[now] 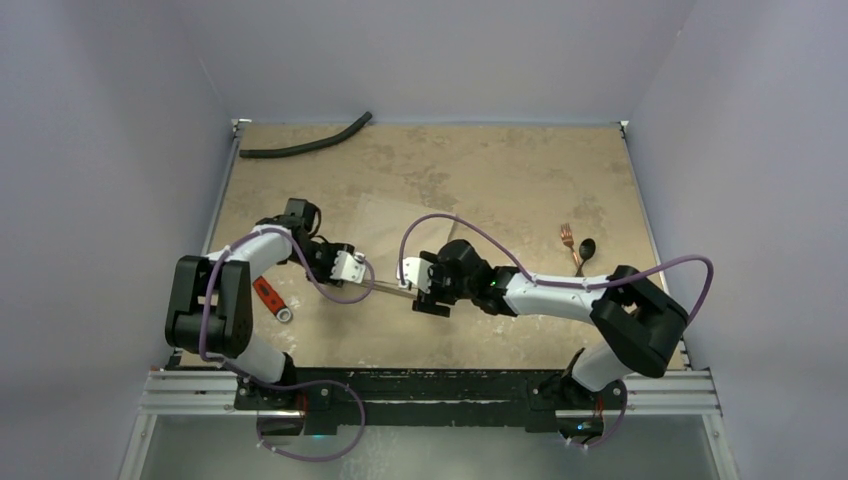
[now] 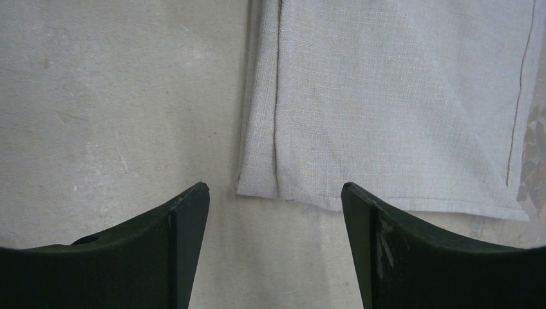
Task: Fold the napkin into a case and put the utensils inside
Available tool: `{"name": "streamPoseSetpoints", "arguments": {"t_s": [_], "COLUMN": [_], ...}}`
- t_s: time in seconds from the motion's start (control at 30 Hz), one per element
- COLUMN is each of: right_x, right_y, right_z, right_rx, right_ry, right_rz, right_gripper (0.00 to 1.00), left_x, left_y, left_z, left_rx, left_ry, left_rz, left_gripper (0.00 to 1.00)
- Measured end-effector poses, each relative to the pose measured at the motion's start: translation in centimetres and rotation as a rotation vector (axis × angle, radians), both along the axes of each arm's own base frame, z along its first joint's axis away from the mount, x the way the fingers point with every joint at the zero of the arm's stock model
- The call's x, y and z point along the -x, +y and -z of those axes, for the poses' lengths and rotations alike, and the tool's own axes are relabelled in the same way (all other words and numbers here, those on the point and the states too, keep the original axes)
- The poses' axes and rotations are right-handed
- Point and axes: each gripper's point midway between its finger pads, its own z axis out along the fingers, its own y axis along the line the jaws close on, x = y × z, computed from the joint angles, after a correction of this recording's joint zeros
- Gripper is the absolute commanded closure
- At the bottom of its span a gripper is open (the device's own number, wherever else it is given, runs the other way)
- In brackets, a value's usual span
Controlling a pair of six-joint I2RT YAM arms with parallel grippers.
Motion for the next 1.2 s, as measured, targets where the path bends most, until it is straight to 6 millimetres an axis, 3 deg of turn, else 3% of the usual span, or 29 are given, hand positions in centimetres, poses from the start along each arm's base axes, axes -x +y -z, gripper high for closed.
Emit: {"name": "streamPoseSetpoints", "arguments": {"t_s": [0.13, 0.37, 0.57, 0.93, 1.2], "right_x": [-0.1, -0.4, -0.6, -1.8, -1.6], "right_y": [0.4, 0.7, 1.0, 1.7, 1.0], "right_z": [0.0, 1.4, 2.2, 2.3, 2.4], "right_rx": [0.004, 0.046, 0.058, 0.052, 0.072], "right_ry": [-0.014, -0.014, -0.006, -0.033, -0.025], "right_rz": [-0.022, -0.043, -0.046, -0.026, 0.004], "right_gripper": [0.21, 0.19, 0.20, 0.35, 0.37], "left_x": [-0.4, -1.0, -1.4, -1.5, -1.5], "left_y": [-0.1, 0.0, -0.1, -0.1, 0.1], "left_z": [0.2, 0.4, 0.5, 0.5, 0.6], "left_rx": [-0.023, -0.029, -0.021, -0.016, -0.011], "left_ry": [0.036, 0.026, 0.015, 0.022, 0.034], "left_rz": [-0.014, -0.053, -0.075, -0.098, -0.122], "left_gripper": [0.82, 0.83, 1.00, 1.00, 1.00]}}
